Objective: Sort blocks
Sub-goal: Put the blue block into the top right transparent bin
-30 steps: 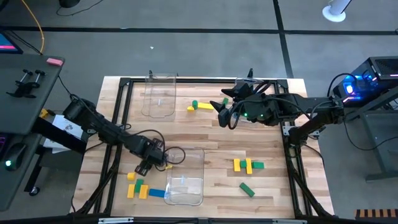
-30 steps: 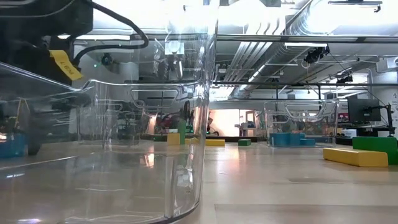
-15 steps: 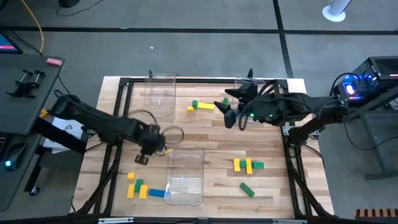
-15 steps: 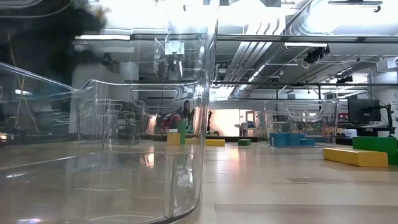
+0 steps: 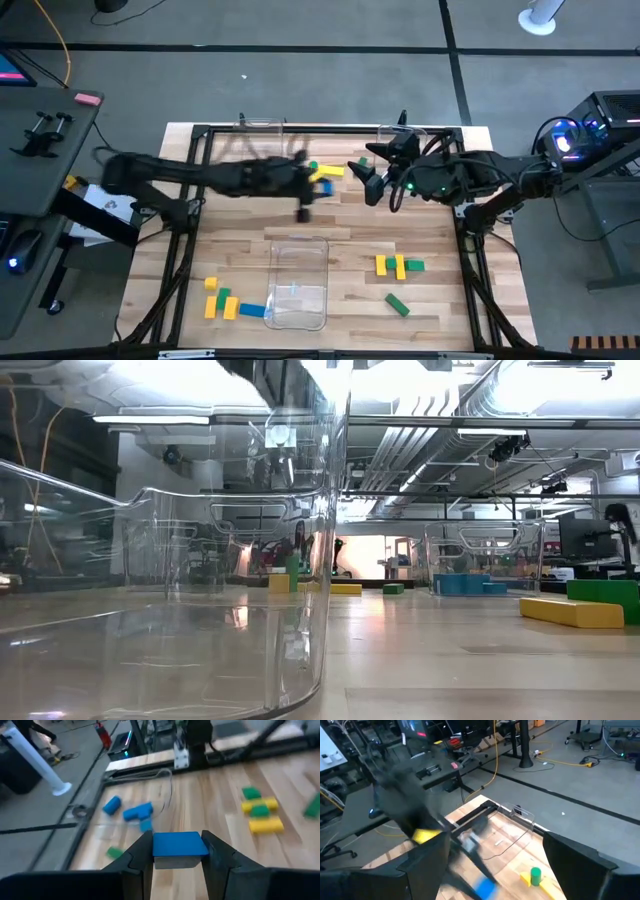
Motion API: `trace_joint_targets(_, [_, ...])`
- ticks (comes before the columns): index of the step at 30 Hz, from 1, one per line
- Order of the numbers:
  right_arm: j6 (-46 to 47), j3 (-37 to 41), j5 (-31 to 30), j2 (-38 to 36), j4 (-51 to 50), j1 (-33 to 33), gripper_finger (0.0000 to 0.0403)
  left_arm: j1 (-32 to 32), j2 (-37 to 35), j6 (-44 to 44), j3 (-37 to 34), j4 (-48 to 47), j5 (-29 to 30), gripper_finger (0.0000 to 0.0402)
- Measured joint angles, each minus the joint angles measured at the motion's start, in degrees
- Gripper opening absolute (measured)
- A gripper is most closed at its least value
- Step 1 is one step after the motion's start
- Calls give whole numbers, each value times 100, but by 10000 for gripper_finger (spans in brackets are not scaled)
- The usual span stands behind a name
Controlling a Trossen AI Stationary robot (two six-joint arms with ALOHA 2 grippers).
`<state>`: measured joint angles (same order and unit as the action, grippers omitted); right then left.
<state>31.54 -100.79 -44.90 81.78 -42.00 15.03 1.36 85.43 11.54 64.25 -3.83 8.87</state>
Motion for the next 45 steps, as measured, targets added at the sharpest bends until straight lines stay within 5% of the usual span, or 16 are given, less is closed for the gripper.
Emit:
trace_joint_targets(9, [165,0,-288,2,68,0,318,286,2827,-972,1279,1553,-395,96])
trace_joint_targets(17, [167,0,-306,4,116,0,318,555,3650,-434,2768,1796,-362,136])
trace_joint_targets(24, [164,0,-241,4,112,0,318,757,4083,-5,3510,1052,-225,196])
trace_joint_targets(30, [108,0,-202,4,102,1,318,724,3500,64,3866,-934,-256,226])
trace_joint_targets(38, [-92,2,-180,4,-126,2,318,499,1887,-694,3775,-5154,-2254,226])
trace_joint_targets(41, [13,2,-179,4,-336,2,318,-101,823,-1059,3021,-5021,-2280,219])
trace_joint_targets(45, [154,2,-178,6,-610,2,318,-1329,-687,-2115,1531,-4287,-1341,211])
